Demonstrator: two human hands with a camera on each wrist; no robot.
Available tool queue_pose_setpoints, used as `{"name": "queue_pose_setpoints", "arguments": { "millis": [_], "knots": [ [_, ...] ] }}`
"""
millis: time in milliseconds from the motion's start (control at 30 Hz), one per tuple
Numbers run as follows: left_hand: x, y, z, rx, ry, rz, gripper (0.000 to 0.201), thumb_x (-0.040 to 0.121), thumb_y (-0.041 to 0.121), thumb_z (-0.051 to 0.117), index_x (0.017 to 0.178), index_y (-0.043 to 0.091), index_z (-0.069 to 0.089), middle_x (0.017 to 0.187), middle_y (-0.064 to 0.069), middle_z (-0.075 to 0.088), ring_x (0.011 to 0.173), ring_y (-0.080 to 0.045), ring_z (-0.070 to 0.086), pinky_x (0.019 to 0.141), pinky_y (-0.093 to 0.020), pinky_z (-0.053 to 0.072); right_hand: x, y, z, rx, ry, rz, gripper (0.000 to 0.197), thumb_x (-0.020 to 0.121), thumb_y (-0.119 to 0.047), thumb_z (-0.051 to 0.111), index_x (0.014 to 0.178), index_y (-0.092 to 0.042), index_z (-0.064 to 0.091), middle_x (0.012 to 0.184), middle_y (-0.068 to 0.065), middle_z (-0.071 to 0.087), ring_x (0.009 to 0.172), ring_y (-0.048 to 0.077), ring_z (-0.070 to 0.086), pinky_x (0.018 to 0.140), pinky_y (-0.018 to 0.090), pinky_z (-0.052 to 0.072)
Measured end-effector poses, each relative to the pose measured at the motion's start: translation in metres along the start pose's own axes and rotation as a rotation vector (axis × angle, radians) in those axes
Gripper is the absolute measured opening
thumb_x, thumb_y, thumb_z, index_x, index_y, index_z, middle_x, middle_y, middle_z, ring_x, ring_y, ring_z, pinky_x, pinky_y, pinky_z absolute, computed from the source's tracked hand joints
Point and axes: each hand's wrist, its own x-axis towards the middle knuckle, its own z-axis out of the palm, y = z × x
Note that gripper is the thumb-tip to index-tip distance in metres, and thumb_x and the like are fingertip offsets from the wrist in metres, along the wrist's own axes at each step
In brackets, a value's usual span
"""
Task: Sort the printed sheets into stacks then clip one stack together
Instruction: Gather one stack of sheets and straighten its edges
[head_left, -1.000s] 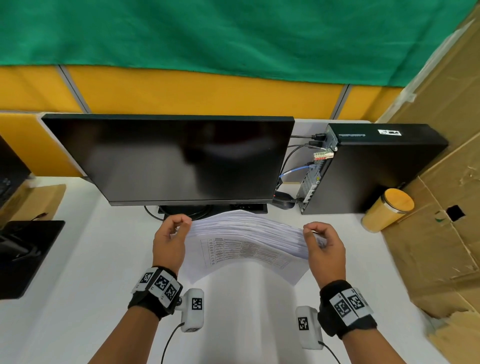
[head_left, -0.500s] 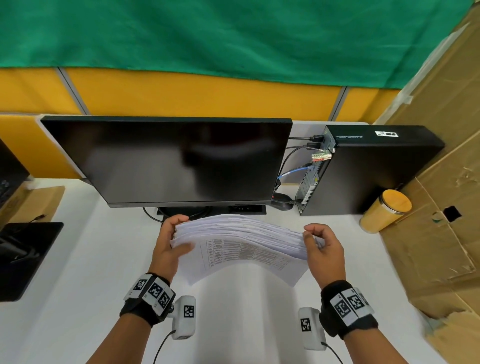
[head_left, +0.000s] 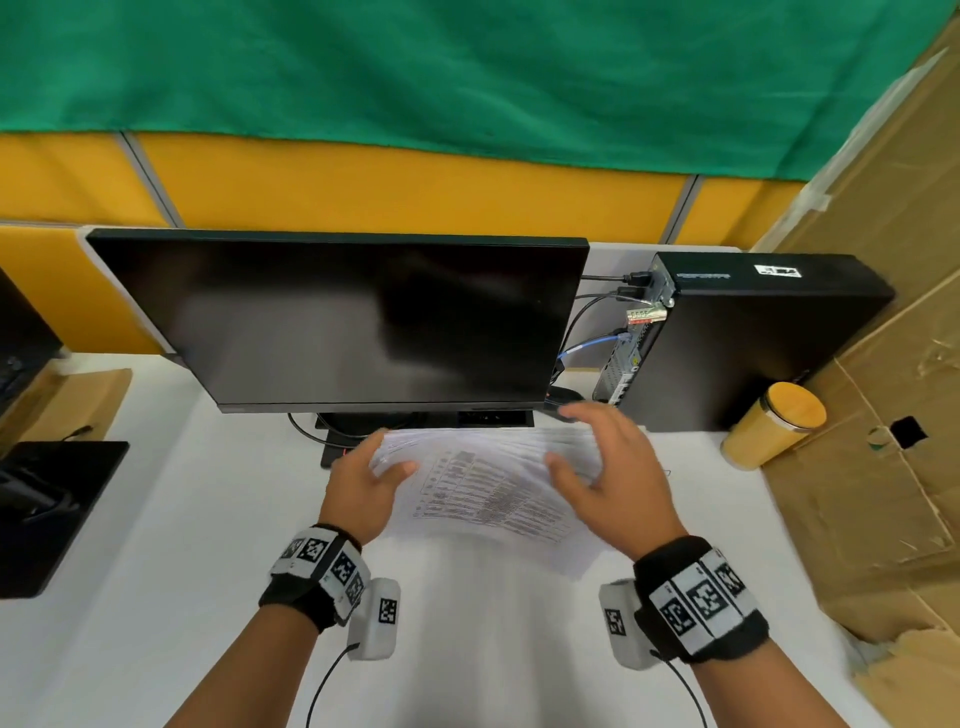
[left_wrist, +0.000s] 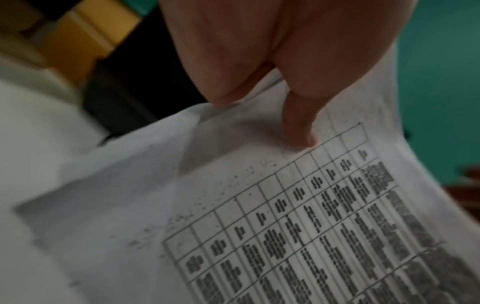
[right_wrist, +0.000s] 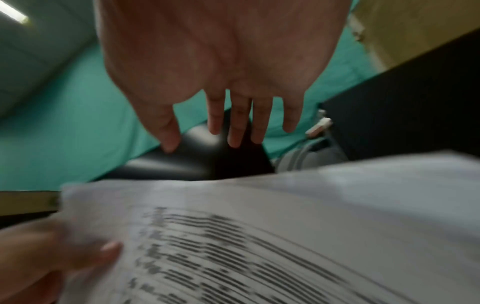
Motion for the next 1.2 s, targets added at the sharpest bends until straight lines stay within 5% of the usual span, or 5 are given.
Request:
{"name": "queue_pose_setpoints", "arguments": {
  "millis": [300, 433, 600, 833, 1200],
  "knots": [
    [0.007, 0.106, -0.002, 0.479, 0.161, 0.733, 0.020, 0.080, 0.019, 0.068, 0.095, 0.030, 0.062, 0.089, 0.012, 0.069, 0.084, -0.013, 0.064, 0.087, -0.039, 0.039, 0.032, -0.036, 0.002, 0.047, -0.097, -0.134, 0.012, 0.089, -0.022, 0.056, 0.100, -0.024, 0.061, 0.081, -0.007, 0.066, 0.072, 0.016, 0.061, 0.064, 0.033, 0.048],
    [0.012, 0.080, -0.017, 0.283, 0.473, 0.410, 0.072, 0.069, 0.055, 0.074, 0.129, 0.025, 0.049, 0.142, -0.002, 0.044, 0.133, -0.016, 0.040, 0.111, -0.039, 0.028, 0.024, -0.026, -0.015, 0.496, -0.019, 0.091, 0.021, 0.093, -0.015, 0.063, 0.113, -0.021, 0.065, 0.102, -0.011, 0.072, 0.094, 0.003, 0.068, 0.079, 0.018, 0.054],
    [0.009, 0.055, -0.013, -0.602, -0.081, -0.066, 0.088, 0.058, 0.053, 0.085, 0.129, 0.017, 0.050, 0.122, -0.009, 0.066, 0.110, -0.026, 0.066, 0.090, -0.049, 0.055, 0.013, -0.011, -0.009, 0.791, 0.019, 0.279, 0.037, 0.091, -0.009, 0.063, 0.128, -0.011, 0.059, 0.113, -0.005, 0.071, 0.103, 0.003, 0.068, 0.082, 0.016, 0.055],
    [-0.012, 0.038, 0.006, -0.502, -0.034, 0.016, 0.049, 0.081, -0.017, 0.062, 0.107, 0.023, 0.049, 0.098, 0.008, 0.067, 0.091, -0.003, 0.066, 0.075, -0.020, 0.054, -0.015, 0.005, 0.022, 0.786, 0.019, 0.395, 0.043, 0.088, -0.005, 0.067, 0.120, -0.032, 0.056, 0.115, -0.009, 0.068, 0.107, 0.003, 0.065, 0.087, 0.026, 0.054],
    [-0.007, 0.045, 0.011, -0.401, 0.101, 0.108, 0.026, 0.089, 0.007, 0.062, 0.095, 0.027, 0.047, 0.088, 0.007, 0.056, 0.073, -0.001, 0.055, 0.069, -0.023, 0.048, -0.014, 0.002, 0.030, 0.802, 0.111, 0.391, 0.030, 0.094, -0.007, 0.059, 0.103, -0.036, 0.061, 0.107, -0.009, 0.071, 0.101, 0.006, 0.067, 0.087, 0.025, 0.054]
  ]
}}
